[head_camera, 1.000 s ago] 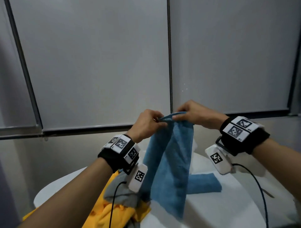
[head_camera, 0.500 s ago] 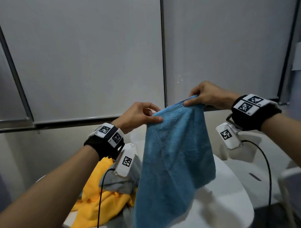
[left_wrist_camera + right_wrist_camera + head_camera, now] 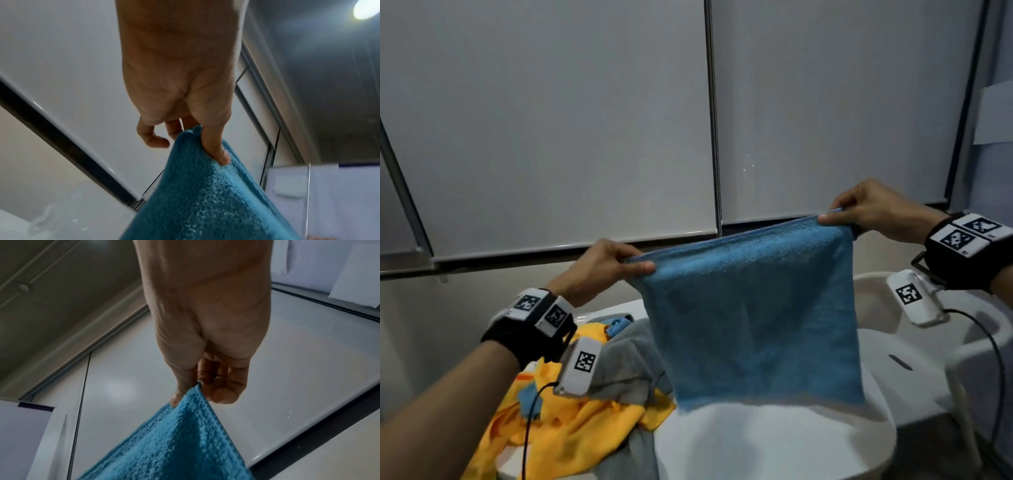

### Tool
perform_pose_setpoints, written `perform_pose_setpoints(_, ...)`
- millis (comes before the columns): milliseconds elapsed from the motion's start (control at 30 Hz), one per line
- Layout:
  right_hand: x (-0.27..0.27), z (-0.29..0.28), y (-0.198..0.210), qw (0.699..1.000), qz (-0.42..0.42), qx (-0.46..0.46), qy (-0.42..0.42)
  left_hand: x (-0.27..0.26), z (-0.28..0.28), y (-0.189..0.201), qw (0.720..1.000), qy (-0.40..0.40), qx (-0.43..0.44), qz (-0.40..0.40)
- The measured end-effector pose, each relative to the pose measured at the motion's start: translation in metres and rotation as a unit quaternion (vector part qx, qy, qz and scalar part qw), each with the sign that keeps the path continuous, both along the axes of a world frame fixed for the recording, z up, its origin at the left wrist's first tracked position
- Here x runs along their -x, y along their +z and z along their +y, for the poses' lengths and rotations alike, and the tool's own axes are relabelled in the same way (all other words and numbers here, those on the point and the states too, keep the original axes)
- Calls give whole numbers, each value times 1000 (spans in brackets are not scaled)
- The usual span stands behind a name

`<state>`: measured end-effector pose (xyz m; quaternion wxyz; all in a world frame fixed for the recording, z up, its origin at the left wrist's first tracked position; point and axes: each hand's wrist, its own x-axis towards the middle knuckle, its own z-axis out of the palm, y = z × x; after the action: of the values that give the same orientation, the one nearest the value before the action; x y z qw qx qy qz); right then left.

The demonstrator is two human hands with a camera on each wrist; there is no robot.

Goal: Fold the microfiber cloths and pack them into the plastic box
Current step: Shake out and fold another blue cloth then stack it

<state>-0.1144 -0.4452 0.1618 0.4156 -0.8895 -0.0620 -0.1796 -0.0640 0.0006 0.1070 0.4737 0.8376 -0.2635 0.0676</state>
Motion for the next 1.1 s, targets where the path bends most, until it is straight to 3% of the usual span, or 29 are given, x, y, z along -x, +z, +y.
perform_pose_setpoints(67, 5, -4, 5, 1000, -10, -16, 2, 4, 3, 10, 996, -25, 82, 5)
perform_pose_setpoints(167, 12, -13, 17, 991, 16, -126, 32, 1, 6, 24, 974, -52, 219, 41)
perform_pose_setpoints(233, 10, -19, 18, 991, 20, -127, 29, -7, 5, 23, 966, -42, 250, 60)
perform_pose_setpoints(333, -5, -26, -8, 999, 19, -35, -26, -22, -4, 0, 978, 33, 196, 56)
perform_pose_setpoints(467, -21, -31, -54, 995, 66, -61, -45, -36, -21, -31, 985, 106, 128, 44)
perform_pose_setpoints(567, -26, -39, -53, 994, 22, -101, -48, -40, -26, -25, 975, 94, 193, 52)
perform_pose_setpoints(733, -7, -50, -27, 993, -32, -112, -18, -18, -27, -14, 955, -14, 292, 49)
perform_pose_setpoints(933, 32, -55, -85, 979, 91, -169, 65, 27, -21, -73, 951, -54, 261, 153)
perform_pose_setpoints(1100, 51, -70, -156, 957, 249, -113, 100, 55, -10, -135, 956, -80, 129, 252)
